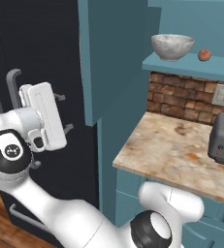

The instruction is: Pick the mug and place it in the sink. Pick the bowl and place it in the open cabinet and then close the cabinet.

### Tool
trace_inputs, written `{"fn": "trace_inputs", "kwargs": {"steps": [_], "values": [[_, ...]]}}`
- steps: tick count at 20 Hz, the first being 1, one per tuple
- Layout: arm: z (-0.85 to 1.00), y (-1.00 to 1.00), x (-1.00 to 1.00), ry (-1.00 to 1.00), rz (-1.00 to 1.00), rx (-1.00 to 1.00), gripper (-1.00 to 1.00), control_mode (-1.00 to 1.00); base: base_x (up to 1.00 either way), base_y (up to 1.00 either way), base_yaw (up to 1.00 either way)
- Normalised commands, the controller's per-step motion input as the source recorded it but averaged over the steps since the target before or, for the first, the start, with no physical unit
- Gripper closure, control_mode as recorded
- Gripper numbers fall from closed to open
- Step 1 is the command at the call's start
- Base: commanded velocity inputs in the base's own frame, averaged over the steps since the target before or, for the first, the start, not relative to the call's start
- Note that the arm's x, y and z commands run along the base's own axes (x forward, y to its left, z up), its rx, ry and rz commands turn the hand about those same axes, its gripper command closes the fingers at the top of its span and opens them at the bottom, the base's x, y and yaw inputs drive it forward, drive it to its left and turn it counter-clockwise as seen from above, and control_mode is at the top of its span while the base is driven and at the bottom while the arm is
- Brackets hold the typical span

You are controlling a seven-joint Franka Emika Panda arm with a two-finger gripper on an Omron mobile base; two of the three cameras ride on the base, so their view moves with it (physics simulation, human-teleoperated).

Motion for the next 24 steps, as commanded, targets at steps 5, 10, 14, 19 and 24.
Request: {"fn": "trace_inputs", "kwargs": {"steps": [5, 10, 14, 19, 24], "values": [[0.00, -0.02, 0.18, -0.03, 0.00, 0.00, -1.00, -1.00, 0.00, 0.00, 0.00], [-0.01, -0.15, 0.01, -0.03, 0.00, 0.00, -1.00, -1.00, 0.00, 0.00, 0.00], [0.00, -0.24, 0.00, -0.03, 0.00, 0.00, -1.00, -1.00, 0.00, 0.00, 0.00], [-0.07, -0.18, 0.14, -0.04, 0.02, 0.00, -1.00, -1.00, 0.00, 0.00, 0.00], [-0.18, -0.06, 0.35, -0.06, 0.04, 0.00, -1.00, -1.00, 0.00, 0.00, 0.00]]}}
